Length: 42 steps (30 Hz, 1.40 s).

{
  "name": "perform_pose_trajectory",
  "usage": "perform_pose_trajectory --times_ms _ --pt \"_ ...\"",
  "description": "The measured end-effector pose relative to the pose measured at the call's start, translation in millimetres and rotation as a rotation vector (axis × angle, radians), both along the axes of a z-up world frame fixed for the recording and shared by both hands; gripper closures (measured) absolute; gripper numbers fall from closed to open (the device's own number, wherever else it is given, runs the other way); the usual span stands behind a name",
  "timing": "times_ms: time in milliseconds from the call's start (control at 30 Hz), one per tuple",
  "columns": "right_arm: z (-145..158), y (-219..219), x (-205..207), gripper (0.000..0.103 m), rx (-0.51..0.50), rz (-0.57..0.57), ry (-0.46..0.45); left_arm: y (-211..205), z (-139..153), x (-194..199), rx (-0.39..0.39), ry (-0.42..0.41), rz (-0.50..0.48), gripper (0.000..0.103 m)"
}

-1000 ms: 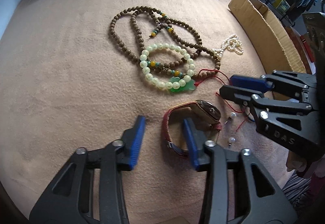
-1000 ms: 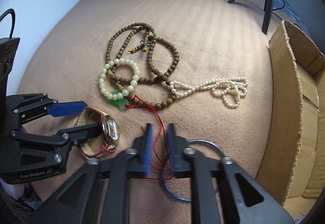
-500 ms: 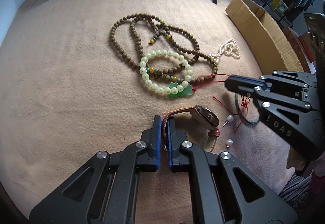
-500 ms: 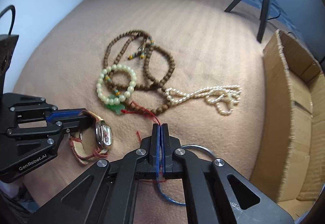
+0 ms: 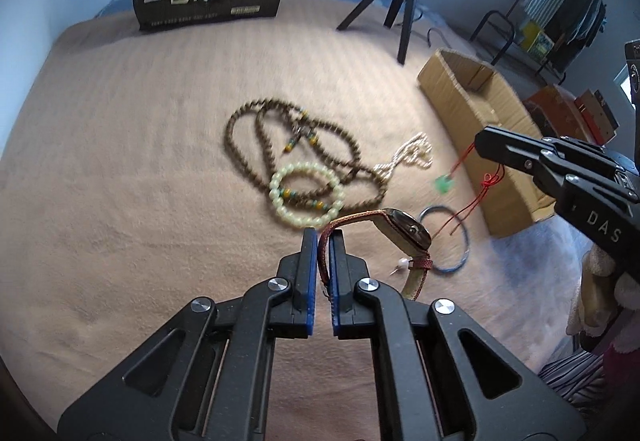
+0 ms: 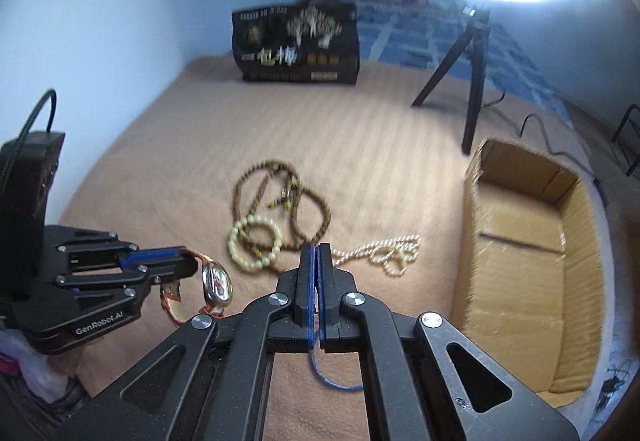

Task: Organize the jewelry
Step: 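Lift the red-strap watch with the left tool toward the cardboard box, then lower the watch into the cardboard box and open the left tool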

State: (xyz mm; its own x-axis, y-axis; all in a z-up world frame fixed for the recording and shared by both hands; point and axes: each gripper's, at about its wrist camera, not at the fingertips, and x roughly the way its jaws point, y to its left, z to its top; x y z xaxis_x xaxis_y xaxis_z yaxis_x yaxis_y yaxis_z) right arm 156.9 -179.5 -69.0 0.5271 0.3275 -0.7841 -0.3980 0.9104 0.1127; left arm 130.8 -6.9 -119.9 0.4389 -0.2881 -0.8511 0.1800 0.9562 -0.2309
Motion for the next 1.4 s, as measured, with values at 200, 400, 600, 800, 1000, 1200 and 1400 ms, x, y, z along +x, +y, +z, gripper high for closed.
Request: perform_pose_trajectory --times_ms 200,400,600,800,1000,1200,1400 --pt "22 -26 3 0.103 0.03 -0.053 -0.049 -10 20 3 -0.038 -0.037 0.004 0.1" --pt "40 -60 8 0.103 0.061 -0.113 -0.081 -28 38 4 -0.052 -0.072 -0.009 0.1" --pt "49 -94 15 0.103 0.058 -0.181 -0.1 -60 50 7 -0.071 -0.1 -0.043 0.1" --pt "47 -129 22 0.103 0.047 -0.249 -0.097 -100 54 16 -0.101 -0.115 -0.085 0.1" --pt "38 -159 30 0.103 0.028 -0.297 -0.075 -144 46 23 -0.099 -0.114 -0.137 0.1" --pt "20 -178 38 0.103 0.007 -0.328 -0.031 -181 35 31 -0.085 -0.107 -0.175 0.1" --pt "10 -187 43 0.103 -0.008 -0.343 -0.005 -203 24 36 -0.058 -0.099 -0.192 0.1"
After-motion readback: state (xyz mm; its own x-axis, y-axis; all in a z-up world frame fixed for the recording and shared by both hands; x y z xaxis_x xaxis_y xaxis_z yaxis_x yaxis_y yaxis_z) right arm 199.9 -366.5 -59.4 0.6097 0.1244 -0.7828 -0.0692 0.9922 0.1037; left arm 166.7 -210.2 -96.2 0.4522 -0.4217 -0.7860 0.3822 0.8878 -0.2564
